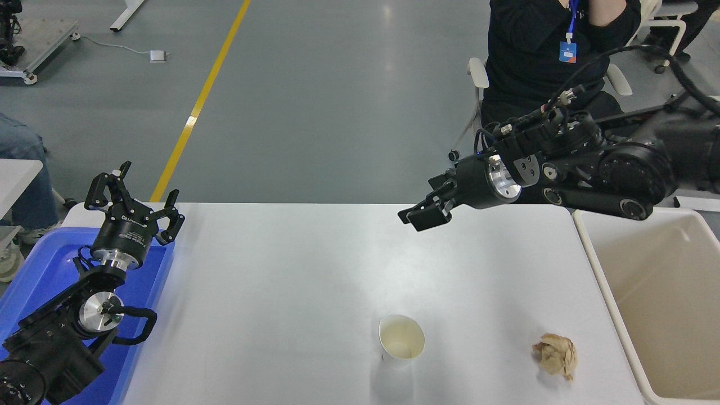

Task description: Clean the table surface

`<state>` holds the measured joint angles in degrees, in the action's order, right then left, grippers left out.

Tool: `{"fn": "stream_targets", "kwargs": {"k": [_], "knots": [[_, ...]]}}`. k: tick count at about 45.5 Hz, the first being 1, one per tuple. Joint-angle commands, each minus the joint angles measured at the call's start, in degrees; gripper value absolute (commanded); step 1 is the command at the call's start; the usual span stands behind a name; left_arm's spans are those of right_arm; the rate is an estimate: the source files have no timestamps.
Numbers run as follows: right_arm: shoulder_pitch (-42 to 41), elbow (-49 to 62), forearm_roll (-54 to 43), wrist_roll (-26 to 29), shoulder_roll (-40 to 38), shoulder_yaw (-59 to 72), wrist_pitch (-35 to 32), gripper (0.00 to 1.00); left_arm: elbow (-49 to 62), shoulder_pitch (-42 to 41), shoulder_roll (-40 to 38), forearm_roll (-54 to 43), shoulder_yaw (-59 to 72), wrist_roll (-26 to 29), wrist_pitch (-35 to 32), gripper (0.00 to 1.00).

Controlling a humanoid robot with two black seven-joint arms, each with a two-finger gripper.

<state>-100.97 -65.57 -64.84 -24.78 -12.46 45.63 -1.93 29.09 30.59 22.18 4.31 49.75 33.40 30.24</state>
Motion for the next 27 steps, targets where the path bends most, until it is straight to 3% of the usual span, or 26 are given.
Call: {"fn": "stream_targets", "kwargs": {"k": [1, 7, 27], "knots": [[-0.10, -0.88, -1.52, -0.01, 9.29, 4.11, 0.00, 0.99, 0.00, 0.00, -0.04, 0.00, 0.00, 0.00, 0.00, 1.00], [3.41, 1.31, -3.28, -0.01, 12.46, 5.87, 0.09, 0.99, 0.00, 0.00, -0.03, 0.00, 0.00, 0.00, 0.00, 1.00], [13.08, 5.62, -2.92, 0.17, 11.58, 7.10, 0.09, 0.99, 0.00, 0.00, -0.04, 0.00, 0.00, 0.00, 0.00, 1.00]]}}
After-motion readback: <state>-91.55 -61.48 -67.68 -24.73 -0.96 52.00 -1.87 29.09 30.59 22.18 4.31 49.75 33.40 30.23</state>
